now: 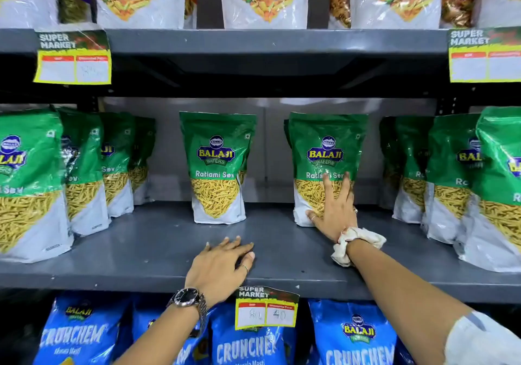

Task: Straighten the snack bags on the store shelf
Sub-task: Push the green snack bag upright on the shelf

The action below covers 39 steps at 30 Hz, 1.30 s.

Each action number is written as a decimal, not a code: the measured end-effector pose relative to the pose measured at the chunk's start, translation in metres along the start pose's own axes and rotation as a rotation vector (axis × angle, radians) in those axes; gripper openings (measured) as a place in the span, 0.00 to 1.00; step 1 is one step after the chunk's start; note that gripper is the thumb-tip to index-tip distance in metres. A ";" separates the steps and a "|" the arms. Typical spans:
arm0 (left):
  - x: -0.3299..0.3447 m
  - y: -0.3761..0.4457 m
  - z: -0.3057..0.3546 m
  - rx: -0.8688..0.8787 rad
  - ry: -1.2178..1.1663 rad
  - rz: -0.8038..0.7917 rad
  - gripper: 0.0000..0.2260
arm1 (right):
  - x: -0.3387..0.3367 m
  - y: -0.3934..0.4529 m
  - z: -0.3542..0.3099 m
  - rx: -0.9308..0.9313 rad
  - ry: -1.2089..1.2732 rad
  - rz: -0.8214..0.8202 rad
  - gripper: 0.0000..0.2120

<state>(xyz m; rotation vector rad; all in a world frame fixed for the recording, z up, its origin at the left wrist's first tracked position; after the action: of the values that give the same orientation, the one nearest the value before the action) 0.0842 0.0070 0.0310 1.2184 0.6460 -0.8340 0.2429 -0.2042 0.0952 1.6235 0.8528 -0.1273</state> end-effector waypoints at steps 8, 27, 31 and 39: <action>0.004 0.004 -0.005 0.039 0.078 0.064 0.35 | 0.011 0.017 0.011 0.158 0.168 0.045 0.55; 0.002 0.003 -0.004 0.018 0.099 0.031 0.26 | -0.010 0.015 0.005 0.146 0.323 0.175 0.37; 0.002 0.003 -0.005 0.011 0.094 0.031 0.27 | -0.020 0.009 0.006 0.129 0.373 0.185 0.37; 0.002 0.002 -0.005 -0.001 0.088 0.012 0.22 | -0.051 -0.013 0.010 0.094 0.464 0.190 0.39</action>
<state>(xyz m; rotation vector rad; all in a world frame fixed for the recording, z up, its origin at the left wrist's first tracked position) 0.0871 0.0116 0.0297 1.2619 0.7094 -0.7731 0.2022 -0.2364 0.1083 1.8464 1.0454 0.3612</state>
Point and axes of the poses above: each hand's wrist, its own y-axis towards the middle knuckle, its own x-axis out of the palm, z = x × y, the point moved 9 cm from there along y, towards the middle knuckle, and after that the axes turned 13 degrees about z, right-handed, at the moved point
